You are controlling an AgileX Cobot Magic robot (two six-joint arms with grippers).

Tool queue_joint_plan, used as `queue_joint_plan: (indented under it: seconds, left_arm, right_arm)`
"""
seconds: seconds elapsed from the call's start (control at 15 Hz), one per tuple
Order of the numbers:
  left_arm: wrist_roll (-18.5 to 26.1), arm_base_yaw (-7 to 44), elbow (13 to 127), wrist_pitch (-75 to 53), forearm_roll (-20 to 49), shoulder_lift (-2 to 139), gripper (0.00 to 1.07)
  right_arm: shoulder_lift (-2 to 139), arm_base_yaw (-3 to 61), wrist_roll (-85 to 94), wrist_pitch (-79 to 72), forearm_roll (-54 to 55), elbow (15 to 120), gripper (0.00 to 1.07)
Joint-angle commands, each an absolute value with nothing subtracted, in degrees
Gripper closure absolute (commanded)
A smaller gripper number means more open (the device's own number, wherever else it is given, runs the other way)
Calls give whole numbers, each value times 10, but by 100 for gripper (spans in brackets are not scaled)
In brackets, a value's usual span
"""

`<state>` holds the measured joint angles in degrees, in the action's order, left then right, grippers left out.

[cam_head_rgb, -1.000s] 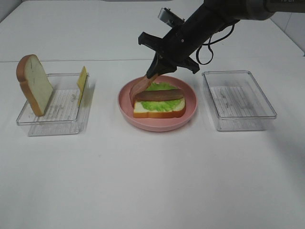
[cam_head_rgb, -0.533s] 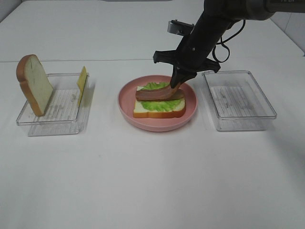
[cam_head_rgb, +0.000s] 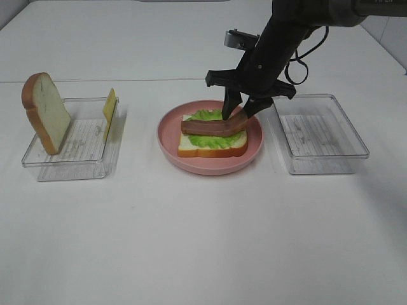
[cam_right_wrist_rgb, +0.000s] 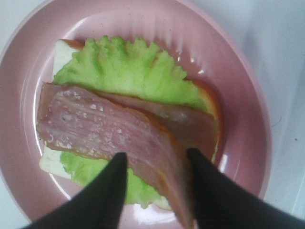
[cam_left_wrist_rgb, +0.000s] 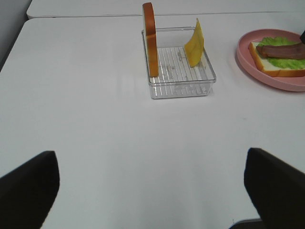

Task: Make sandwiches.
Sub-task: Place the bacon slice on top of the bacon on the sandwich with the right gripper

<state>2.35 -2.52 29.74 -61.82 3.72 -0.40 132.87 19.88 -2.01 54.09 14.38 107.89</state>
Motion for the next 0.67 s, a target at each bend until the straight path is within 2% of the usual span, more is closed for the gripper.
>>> queue_joint_plan:
  seconds: [0.07, 0.13, 0.4, 0.67]
  left_arm:
    - [23, -22, 296, -613, 41, -12, 9]
    - [23, -22, 296, -613, 41, -12, 9]
    - [23, -22, 296, -613, 41, -12, 9]
    - [23, -22, 296, -613, 41, -12, 9]
  right_arm:
    - [1313, 199, -15, 558, 138, 1083, 18]
    - [1294, 200, -13, 564, 123, 1083, 12]
    - [1240, 200, -13, 588, 99, 1083, 12]
    - [1160, 189, -54, 708, -102, 1083, 12]
